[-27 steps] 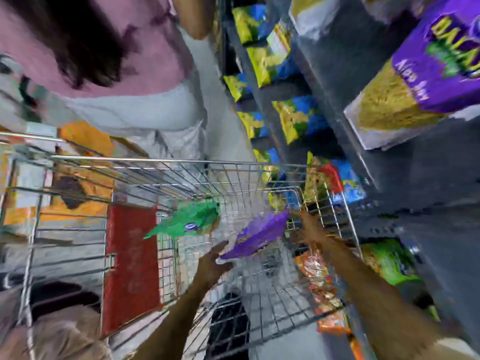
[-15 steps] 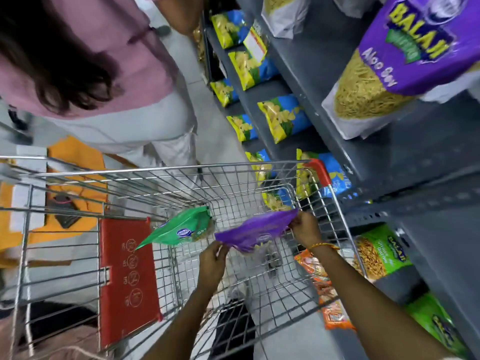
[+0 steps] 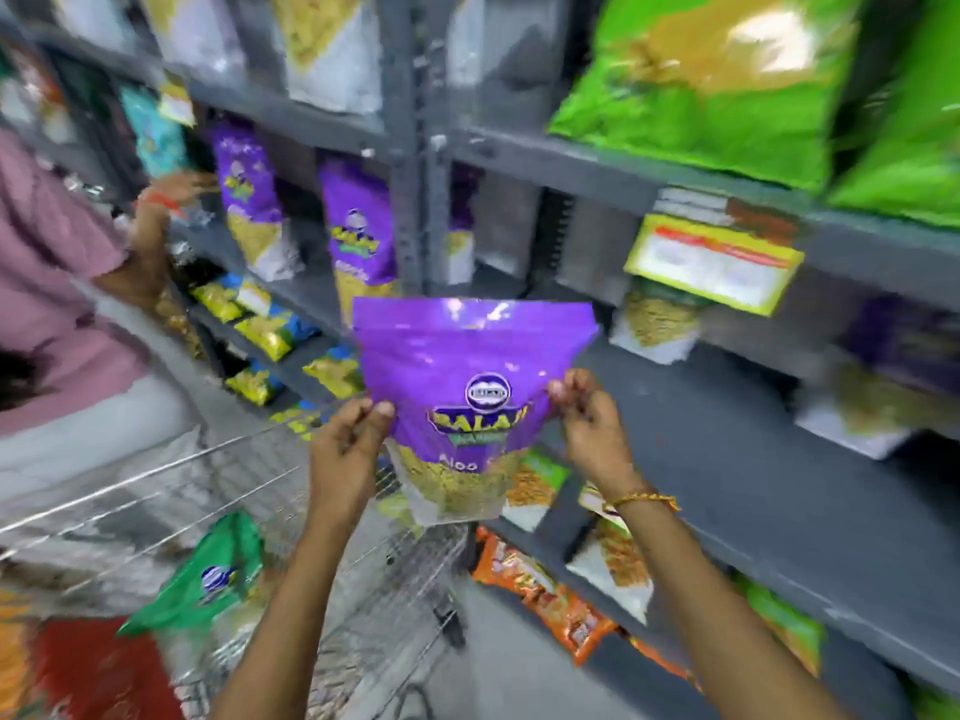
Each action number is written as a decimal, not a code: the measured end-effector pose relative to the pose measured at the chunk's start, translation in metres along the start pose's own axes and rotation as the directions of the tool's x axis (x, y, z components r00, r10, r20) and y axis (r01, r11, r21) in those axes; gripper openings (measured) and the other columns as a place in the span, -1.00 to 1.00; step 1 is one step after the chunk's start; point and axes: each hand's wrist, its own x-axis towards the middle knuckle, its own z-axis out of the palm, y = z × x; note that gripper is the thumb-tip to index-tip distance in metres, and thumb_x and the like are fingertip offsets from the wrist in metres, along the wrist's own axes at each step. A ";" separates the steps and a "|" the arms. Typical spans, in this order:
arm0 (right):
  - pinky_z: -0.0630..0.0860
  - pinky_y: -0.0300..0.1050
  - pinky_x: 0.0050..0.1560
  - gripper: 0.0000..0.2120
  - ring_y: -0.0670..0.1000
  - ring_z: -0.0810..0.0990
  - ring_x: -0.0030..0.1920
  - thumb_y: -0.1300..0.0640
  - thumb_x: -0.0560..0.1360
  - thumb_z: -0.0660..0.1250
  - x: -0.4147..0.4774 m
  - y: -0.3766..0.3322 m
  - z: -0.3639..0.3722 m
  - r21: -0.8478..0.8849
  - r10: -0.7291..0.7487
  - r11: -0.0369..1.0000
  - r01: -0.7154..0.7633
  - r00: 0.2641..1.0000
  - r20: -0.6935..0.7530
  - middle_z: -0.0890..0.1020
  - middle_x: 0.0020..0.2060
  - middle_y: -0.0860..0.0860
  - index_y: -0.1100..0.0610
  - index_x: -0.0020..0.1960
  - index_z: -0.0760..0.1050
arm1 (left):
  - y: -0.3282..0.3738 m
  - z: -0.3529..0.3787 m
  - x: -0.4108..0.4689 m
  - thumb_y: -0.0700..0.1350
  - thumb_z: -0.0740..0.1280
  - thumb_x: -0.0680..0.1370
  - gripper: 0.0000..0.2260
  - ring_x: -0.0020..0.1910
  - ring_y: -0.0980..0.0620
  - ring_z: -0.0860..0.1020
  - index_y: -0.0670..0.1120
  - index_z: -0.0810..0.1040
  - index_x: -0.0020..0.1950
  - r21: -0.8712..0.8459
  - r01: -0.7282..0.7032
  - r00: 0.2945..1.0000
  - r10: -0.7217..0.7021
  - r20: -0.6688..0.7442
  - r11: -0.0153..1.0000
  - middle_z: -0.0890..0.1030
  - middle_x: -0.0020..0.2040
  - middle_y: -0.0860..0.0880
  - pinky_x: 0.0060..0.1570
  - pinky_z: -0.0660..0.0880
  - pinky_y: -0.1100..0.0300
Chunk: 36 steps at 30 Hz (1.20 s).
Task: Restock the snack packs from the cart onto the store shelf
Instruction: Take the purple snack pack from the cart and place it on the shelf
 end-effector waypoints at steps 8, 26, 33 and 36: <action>0.35 -0.48 -0.30 -0.85 -0.36 0.42 -0.38 0.12 0.44 0.15 -0.129 -0.067 -0.201 -0.057 -0.147 0.989 0.136 0.900 -0.410 0.59 -0.44 -0.26 -0.03 -0.28 0.39 | 0.088 0.156 -0.104 0.12 0.26 0.40 -0.78 -0.38 0.19 0.39 0.02 0.54 -0.32 -0.132 -0.200 0.905 0.235 0.354 0.971 0.53 -0.44 0.13 -0.35 0.34 0.24; 0.35 -0.42 -0.46 -0.78 -0.27 0.46 -0.48 0.13 0.53 0.20 -0.224 -0.058 -0.308 -0.081 -0.070 0.997 0.021 0.733 -0.677 0.60 -0.52 -0.26 0.02 -0.29 0.47 | 0.095 0.251 -0.184 0.17 0.21 0.45 -0.60 -0.35 0.06 0.31 -0.15 0.39 -0.38 -0.128 -0.254 0.755 0.280 0.593 0.959 0.36 -0.42 -0.11 -0.28 0.27 0.11; 0.37 -0.20 -0.43 -0.76 -0.24 0.43 -0.54 0.17 0.52 0.21 -0.188 0.004 -0.326 -0.003 0.066 0.995 -0.101 0.674 -0.736 0.57 -0.59 -0.21 0.05 -0.32 0.45 | 0.037 0.305 -0.146 0.34 0.22 0.37 -0.41 -0.32 0.05 0.39 -0.24 0.45 -0.29 -0.072 -0.198 0.722 0.195 0.663 0.977 0.43 -0.38 -0.10 -0.25 0.34 0.09; 0.35 -0.37 -0.45 -0.73 -0.27 0.43 -0.50 0.22 0.52 0.21 -0.154 0.015 -0.344 -0.021 0.056 0.994 -0.110 0.646 -0.761 0.58 -0.56 -0.20 0.03 -0.34 0.42 | 0.031 0.343 -0.122 0.24 0.21 0.37 -0.54 -0.33 0.01 0.46 -0.18 0.50 -0.27 -0.041 -0.192 0.722 0.169 0.671 0.981 0.51 -0.36 -0.10 -0.24 0.38 0.10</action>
